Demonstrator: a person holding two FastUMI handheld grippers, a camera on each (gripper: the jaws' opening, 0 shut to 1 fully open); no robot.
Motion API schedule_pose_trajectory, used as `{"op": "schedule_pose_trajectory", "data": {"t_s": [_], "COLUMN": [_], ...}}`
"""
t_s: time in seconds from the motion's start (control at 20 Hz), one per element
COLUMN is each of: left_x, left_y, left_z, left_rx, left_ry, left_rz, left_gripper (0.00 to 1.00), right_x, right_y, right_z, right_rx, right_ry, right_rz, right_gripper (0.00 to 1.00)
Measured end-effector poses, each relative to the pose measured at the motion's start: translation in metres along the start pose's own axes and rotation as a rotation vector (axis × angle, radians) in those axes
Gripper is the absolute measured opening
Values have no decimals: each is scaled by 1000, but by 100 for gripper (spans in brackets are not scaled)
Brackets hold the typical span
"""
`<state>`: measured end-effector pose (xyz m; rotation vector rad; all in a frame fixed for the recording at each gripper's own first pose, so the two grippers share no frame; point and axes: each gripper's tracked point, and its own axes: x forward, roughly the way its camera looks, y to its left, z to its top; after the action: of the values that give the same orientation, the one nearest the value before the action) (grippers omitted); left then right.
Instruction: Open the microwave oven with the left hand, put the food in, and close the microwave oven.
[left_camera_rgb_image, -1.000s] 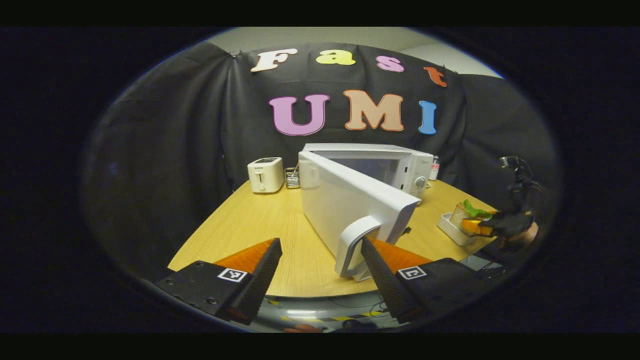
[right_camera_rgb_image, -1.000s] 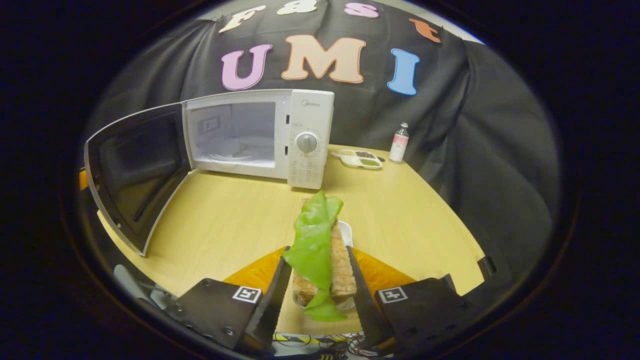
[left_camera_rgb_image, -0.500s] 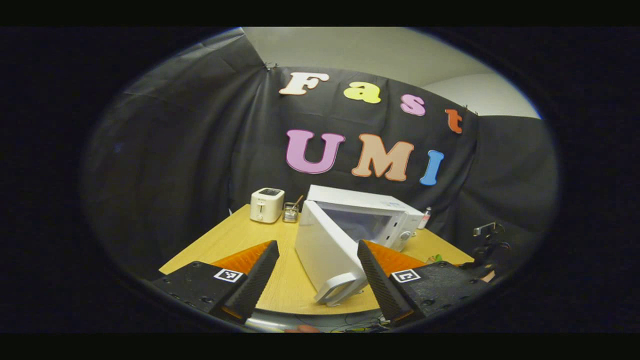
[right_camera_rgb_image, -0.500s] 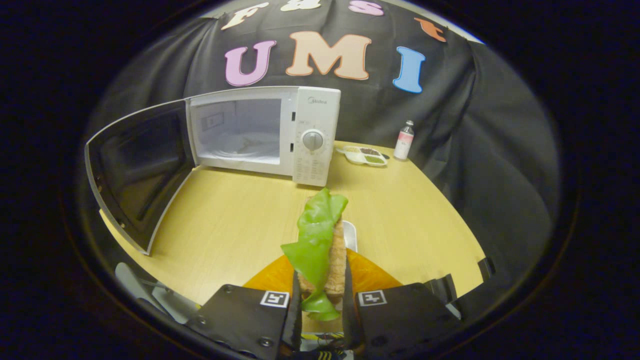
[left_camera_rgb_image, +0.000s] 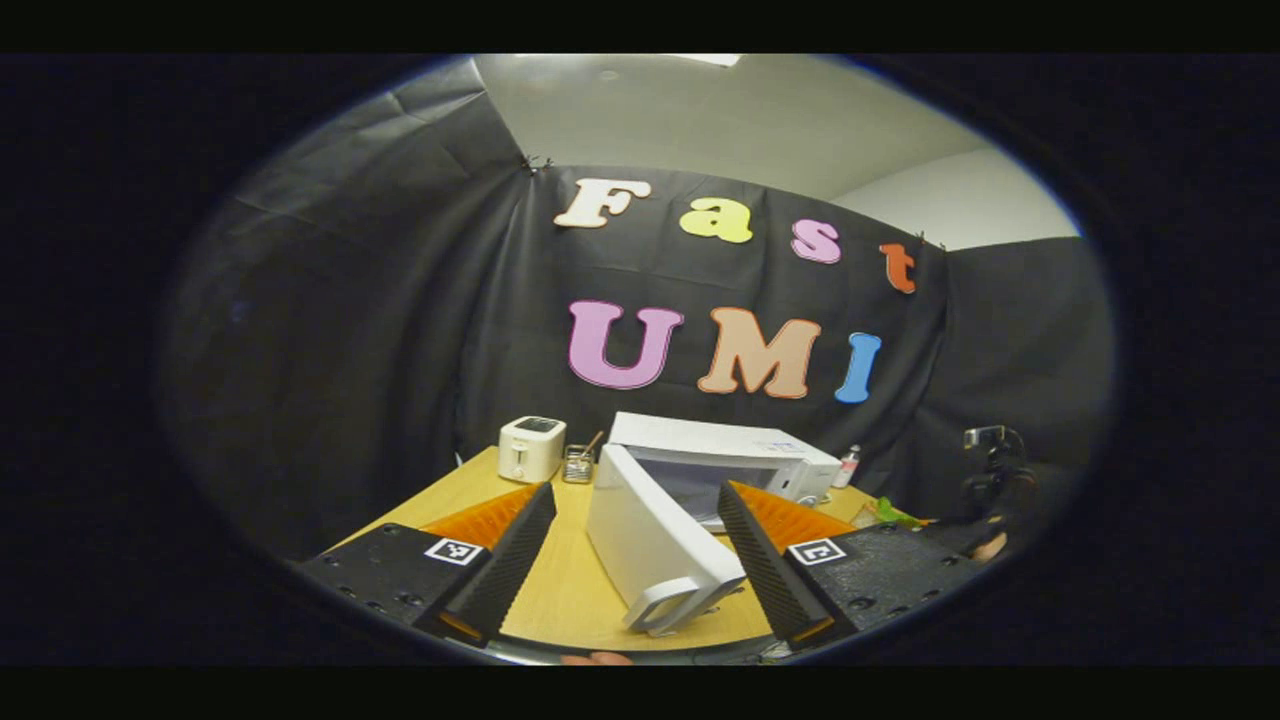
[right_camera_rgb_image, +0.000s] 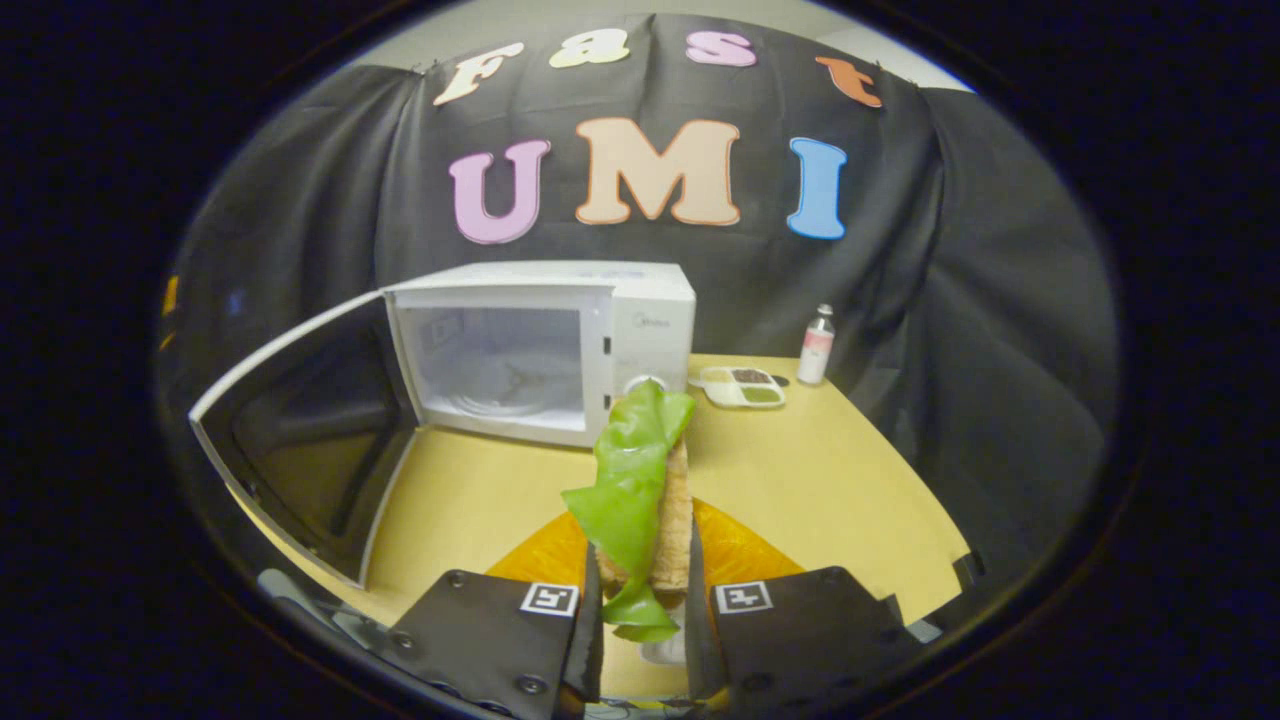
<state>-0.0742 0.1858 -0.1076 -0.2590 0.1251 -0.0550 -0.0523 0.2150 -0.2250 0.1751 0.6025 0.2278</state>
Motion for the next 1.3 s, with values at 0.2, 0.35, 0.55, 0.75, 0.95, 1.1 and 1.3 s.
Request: {"op": "schedule_pose_trajectory", "data": {"t_s": [0.2, 0.35, 0.55, 0.75, 0.95, 1.1, 1.3], "left_x": [4, 11, 13, 5, 1, -7, -8], "left_y": [2, 5, 3, 8, 24, 39, 52], "left_z": [17, 17, 19, 13, 8, 9, 10], "left_rx": [62, 89, 90, 103, 118, 128, 171], "left_ry": [-48, -49, -54, -39, -23, -21, -9], "left_rz": [34, 52, 57, 76, 107, 139, 165], "left_gripper": [93, 94, 94, 96, 94, 93, 94], "right_x": [24, 53, 100, 139, 178, 208, 243], "right_y": [51, 87, 130, 166, 182, 191, 197], "right_z": [35, 42, 41, 44, 51, 49, 50], "right_rx": [167, 247, 367, 512, 671, 733, 732], "right_ry": [-10, 3, 40, 70, 86, 77, 41], "right_rz": [91, 117, 134, 114, 46, 10, -8], "right_gripper": [31, 29, 29, 29, 35, 35, 35]}}
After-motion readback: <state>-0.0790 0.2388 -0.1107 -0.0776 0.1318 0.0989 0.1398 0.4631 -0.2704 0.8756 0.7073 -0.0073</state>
